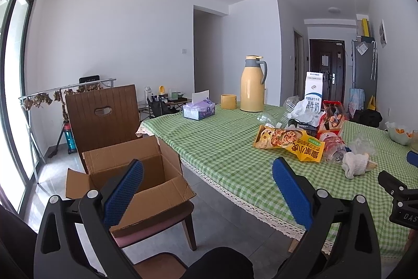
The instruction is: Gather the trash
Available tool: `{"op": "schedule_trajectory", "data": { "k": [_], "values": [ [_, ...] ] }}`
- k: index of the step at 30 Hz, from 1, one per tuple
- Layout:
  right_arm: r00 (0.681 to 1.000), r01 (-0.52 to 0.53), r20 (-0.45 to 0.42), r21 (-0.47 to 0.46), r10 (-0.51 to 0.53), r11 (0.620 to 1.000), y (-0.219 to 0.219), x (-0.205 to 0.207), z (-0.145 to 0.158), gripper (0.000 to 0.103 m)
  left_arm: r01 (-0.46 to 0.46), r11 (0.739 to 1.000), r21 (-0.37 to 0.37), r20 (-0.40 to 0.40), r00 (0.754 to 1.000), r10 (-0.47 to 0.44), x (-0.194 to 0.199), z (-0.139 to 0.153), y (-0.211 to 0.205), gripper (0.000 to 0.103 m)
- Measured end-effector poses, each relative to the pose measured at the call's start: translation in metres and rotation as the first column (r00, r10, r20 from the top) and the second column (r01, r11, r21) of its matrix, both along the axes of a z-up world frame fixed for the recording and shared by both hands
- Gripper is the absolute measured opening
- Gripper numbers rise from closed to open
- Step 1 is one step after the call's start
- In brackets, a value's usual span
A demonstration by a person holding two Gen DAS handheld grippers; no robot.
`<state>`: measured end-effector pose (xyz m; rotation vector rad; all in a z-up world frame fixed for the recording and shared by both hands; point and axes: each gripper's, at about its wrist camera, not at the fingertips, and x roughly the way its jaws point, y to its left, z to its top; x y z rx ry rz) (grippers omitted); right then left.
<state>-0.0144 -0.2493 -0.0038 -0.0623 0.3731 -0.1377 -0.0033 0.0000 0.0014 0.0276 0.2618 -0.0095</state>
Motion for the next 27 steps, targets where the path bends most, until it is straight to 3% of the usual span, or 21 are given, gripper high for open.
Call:
{"op": "schedule_trajectory", "data": {
  "k": [27],
  "values": [
    [1.0,-0.002,-0.004,0.003,0.002,1.0,0.0004,0.0004,-0.0007,0.096,-0.008,1.0,-0.003,0.009,1.0,0.008,-0.0019,-0.0006,0.001,0.096]
  ]
}}
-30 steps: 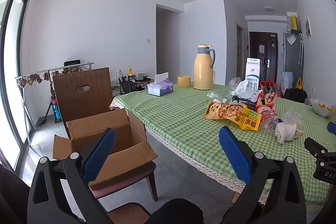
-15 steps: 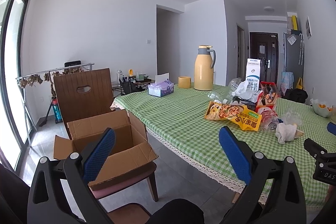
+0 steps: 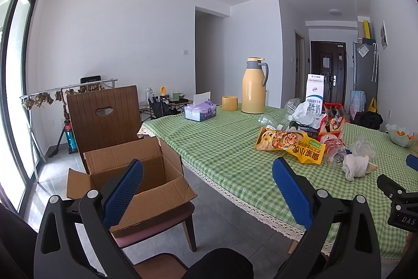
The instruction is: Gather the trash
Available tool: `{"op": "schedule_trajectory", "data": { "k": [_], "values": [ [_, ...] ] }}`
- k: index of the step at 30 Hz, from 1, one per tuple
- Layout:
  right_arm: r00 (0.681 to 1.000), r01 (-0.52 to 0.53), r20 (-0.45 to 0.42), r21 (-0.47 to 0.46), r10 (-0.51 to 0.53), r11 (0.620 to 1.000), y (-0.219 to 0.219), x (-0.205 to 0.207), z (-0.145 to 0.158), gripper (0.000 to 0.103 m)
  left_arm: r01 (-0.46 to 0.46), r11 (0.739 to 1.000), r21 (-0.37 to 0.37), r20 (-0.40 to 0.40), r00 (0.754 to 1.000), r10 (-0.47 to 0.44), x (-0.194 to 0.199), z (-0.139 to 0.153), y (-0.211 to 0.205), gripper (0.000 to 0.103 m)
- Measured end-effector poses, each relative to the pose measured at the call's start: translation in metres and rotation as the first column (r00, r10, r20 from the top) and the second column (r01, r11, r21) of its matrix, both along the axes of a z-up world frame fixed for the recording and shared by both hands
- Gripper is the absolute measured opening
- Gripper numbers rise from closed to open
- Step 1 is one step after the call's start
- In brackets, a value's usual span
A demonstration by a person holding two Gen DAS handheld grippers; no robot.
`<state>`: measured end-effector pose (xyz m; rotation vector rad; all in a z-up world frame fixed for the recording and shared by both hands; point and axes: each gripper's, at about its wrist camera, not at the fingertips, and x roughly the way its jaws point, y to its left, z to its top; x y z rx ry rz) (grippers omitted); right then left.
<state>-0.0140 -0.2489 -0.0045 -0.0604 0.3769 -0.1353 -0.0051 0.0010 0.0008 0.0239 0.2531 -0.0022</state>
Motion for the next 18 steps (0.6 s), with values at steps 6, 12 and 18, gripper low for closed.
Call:
{"op": "schedule_trajectory", "data": {
  "k": [6,12,18],
  "values": [
    [1.0,-0.002,0.0,-0.001,0.002,1.0,0.0001,0.0006,-0.0002,0.096,0.0,1.0,0.001,0.001,1.0,0.0,-0.0006,-0.0001,-0.0001,0.096],
    [1.0,-0.001,-0.001,0.002,0.001,1.0,-0.0008,0.0023,-0.0012,0.096,0.001,1.0,-0.001,-0.003,1.0,-0.001,0.0003,0.0001,0.0009,0.096],
    [1.0,0.001,-0.003,0.004,-0.001,1.0,-0.0017,0.0008,-0.0025,0.096,0.003,1.0,0.002,-0.002,1.0,-0.003,0.0,-0.0004,0.0009,0.096]
  ]
}}
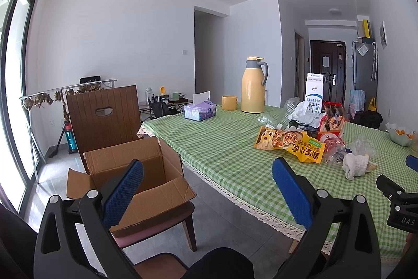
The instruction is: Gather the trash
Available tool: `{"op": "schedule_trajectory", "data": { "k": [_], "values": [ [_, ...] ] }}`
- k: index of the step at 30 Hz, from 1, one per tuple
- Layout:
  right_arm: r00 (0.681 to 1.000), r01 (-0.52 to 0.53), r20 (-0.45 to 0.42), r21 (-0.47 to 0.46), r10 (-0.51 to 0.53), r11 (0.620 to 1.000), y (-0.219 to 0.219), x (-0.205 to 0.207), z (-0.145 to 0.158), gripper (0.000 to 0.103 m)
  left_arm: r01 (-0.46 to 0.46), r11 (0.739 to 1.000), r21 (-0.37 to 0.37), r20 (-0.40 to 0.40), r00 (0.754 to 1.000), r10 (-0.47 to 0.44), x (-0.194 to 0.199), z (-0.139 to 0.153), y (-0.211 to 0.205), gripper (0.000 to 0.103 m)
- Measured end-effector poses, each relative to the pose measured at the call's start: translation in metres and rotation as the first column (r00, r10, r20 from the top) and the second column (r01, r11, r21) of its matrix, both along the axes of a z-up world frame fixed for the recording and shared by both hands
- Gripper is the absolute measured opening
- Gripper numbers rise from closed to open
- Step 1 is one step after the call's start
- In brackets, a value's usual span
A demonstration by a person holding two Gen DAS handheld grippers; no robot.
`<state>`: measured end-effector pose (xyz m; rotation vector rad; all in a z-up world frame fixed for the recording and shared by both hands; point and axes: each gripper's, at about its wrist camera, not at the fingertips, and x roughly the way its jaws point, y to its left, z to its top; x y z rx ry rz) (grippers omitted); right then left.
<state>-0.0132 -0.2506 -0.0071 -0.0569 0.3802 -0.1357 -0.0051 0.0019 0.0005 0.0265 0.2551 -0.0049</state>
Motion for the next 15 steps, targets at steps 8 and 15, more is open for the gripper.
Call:
{"op": "schedule_trajectory", "data": {
  "k": [8,15],
  "values": [
    [1.0,0.001,0.0,0.004,-0.001,1.0,-0.0009,-0.0005,-0.0007,0.096,0.0,1.0,0.0,0.0,1.0,0.0,-0.0011,0.0,-0.0002,0.096],
    [1.0,0.007,-0.004,0.008,-0.007,1.0,-0.0044,0.0015,-0.0025,0.096,-0.002,1.0,0.001,-0.011,1.0,0.002,0.0034,-0.0012,-0.0004,0.096]
  ]
}}
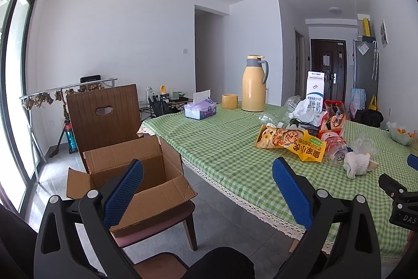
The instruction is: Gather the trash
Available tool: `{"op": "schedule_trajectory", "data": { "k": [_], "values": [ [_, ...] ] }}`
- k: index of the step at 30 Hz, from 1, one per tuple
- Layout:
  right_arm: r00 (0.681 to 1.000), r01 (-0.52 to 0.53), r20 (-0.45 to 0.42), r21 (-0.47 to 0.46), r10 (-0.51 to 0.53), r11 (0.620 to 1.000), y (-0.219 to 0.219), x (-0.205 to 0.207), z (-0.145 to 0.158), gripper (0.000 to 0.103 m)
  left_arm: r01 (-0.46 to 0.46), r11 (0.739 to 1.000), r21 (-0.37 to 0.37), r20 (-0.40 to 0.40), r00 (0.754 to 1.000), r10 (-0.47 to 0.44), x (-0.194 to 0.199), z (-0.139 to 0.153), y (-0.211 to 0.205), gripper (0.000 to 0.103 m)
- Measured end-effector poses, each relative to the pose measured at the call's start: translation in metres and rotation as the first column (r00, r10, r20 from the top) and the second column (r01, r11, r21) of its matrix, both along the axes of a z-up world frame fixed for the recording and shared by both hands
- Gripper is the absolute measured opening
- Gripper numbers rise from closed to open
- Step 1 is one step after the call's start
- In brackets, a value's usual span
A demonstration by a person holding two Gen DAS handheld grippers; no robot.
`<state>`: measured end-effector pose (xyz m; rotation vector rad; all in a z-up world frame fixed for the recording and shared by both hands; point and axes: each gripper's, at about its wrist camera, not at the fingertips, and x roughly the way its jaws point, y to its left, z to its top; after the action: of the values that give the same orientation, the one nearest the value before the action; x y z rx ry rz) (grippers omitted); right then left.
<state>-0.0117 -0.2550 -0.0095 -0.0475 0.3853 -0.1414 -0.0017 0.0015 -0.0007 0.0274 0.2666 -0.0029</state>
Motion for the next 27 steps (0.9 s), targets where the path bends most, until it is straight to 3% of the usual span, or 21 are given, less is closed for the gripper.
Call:
{"op": "schedule_trajectory", "data": {
  "k": [10,16,21,23,24,27],
  "values": [
    [0.999,0.024,-0.047,0.038,-0.022,0.999,-0.023,0.02,-0.009,0.096,0.001,1.0,0.009,-0.038,0.999,-0.001,0.025,-0.009,-0.006,0.096],
    [0.994,0.061,-0.101,0.106,-0.051,0.992,-0.07,0.045,-0.013,0.096,0.117,0.993,0.009,-0.115,0.987,-0.115,0.057,-0.019,-0.033,0.096],
    [0.983,0.066,-0.183,0.242,-0.021,0.968,-0.119,0.088,-0.021,0.095,0.188,0.982,0.006,-0.161,0.97,-0.184,0.088,-0.023,-0.065,0.096],
    [0.977,0.068,-0.215,0.28,-0.006,0.957,-0.134,0.107,-0.025,0.073,0.212,0.977,0.014,-0.168,0.964,-0.207,0.101,-0.024,-0.08,0.096],
    [0.97,0.075,-0.242,0.302,0.0,0.95,-0.141,0.119,-0.028,0.057,0.223,0.975,0.02,-0.173,0.961,-0.216,0.107,-0.023,-0.087,0.096],
    [0.949,0.096,-0.316,0.342,0.019,0.935,-0.155,0.15,-0.043,0.054,0.268,0.963,0.025,-0.181,0.949,-0.259,0.123,-0.02,-0.108,0.096]
  ]
}}
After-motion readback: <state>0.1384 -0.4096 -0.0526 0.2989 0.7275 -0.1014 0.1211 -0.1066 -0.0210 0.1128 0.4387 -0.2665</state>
